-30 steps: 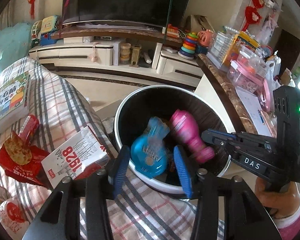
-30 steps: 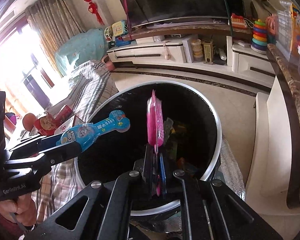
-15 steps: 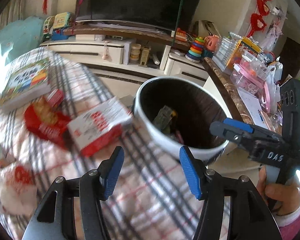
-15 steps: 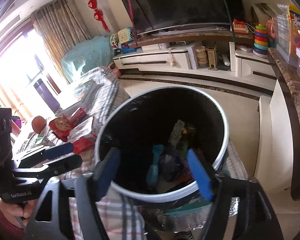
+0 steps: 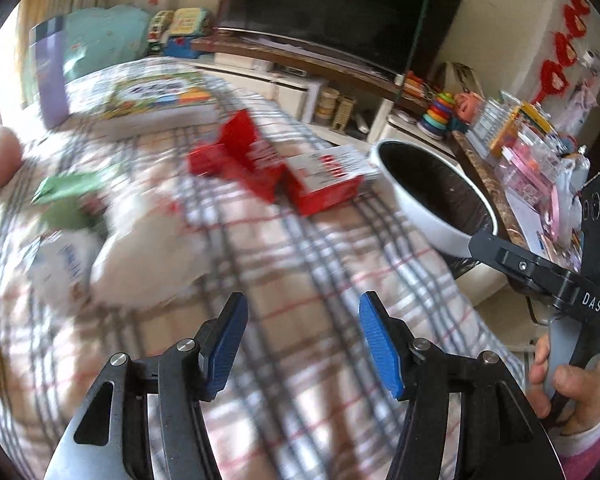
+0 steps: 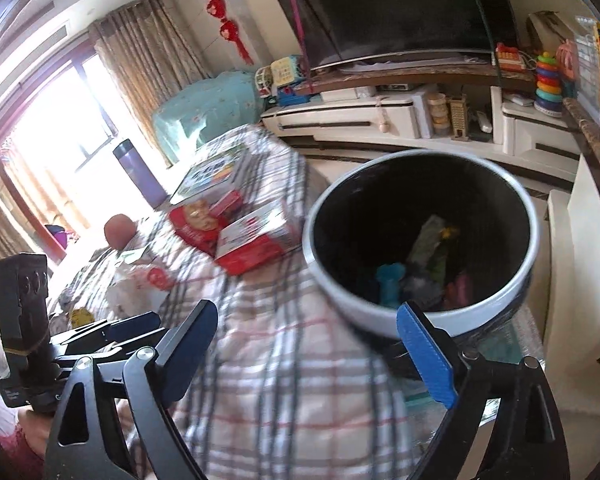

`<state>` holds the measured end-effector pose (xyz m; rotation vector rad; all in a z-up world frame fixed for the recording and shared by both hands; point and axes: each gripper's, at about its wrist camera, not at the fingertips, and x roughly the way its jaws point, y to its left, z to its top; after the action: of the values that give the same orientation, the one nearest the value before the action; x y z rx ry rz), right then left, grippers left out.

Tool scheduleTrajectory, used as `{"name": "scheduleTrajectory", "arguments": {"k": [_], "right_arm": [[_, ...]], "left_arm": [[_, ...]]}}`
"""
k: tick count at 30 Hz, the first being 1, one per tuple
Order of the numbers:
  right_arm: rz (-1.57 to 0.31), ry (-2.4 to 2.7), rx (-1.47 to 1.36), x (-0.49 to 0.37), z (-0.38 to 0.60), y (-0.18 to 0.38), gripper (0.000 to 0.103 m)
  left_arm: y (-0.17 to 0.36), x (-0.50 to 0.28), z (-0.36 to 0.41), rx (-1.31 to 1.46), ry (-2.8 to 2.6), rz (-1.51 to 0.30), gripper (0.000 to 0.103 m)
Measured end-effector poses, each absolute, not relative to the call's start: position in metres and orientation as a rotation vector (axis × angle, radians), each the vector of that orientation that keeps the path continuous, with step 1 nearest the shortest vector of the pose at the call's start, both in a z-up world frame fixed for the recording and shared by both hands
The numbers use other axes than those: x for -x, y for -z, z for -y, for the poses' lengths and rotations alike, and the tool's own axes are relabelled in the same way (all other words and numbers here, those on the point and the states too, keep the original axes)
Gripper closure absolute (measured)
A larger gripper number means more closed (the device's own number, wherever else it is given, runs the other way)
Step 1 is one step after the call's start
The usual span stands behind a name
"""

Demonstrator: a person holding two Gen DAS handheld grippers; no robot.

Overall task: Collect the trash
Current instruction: 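Move both open tools back over the bed toward the trash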

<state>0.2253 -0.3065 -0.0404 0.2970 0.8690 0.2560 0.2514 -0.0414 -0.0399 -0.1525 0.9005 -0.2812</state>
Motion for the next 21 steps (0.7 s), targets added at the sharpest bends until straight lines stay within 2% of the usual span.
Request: {"name": "scheduleTrajectory", "arguments": {"k": [21], "right_arm": [[-0.938,-0.500,-0.210,-0.202,0.174,0.060,0.011]], "left_arm": [[0.027,-0.157,-0.059,0.231,0.059,-0.872,0.045]]}}
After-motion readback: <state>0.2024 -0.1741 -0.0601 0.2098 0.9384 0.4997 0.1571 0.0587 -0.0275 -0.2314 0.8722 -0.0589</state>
